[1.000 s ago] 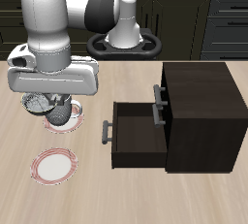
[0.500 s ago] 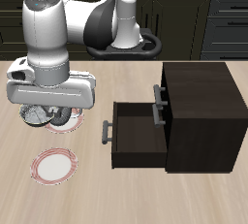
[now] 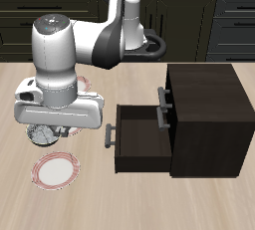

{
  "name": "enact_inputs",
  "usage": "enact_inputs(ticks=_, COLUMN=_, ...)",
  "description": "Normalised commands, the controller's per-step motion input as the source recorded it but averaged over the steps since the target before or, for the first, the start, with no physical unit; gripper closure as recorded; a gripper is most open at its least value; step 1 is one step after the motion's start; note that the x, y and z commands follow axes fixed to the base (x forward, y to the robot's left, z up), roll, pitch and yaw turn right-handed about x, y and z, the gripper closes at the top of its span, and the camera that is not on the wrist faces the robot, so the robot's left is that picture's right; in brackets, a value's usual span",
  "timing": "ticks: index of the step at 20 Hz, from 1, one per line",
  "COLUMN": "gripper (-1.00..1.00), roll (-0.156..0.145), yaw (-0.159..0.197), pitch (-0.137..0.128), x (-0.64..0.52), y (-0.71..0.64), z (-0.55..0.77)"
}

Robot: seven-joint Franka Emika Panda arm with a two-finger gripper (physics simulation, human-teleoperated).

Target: Place the bowl on the farthest plate relative to the robot

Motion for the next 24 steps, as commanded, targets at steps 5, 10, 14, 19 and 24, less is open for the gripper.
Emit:
enact_inputs(ticks=5, gripper=1.00, roll=0.024, yaw=0.020, pitch=-0.004, x=0.04, y=0.23, z=-0.14)
enact_inputs(ticks=10, gripper=1.00, roll=0.010, yaw=-0.001, pitch=-0.017, x=0.06, y=0.08, z=-0.19)
enact_inputs(ticks=14, gripper=1.00, roll=0.001, yaw=0.014, pitch=-0.011, x=-0.01, y=0.03, z=-0.22)
enact_inputs(ticks=19, gripper=1.00, roll=0.000, yaw=0.008, pitch=0.013, x=-0.02, y=-0.03, z=-0.33)
enact_inputs(ticks=24, gripper=1.00, roll=-0.029, yaw=0.002, pitch=0.011, x=0.06, y=-0.10, z=-0.17)
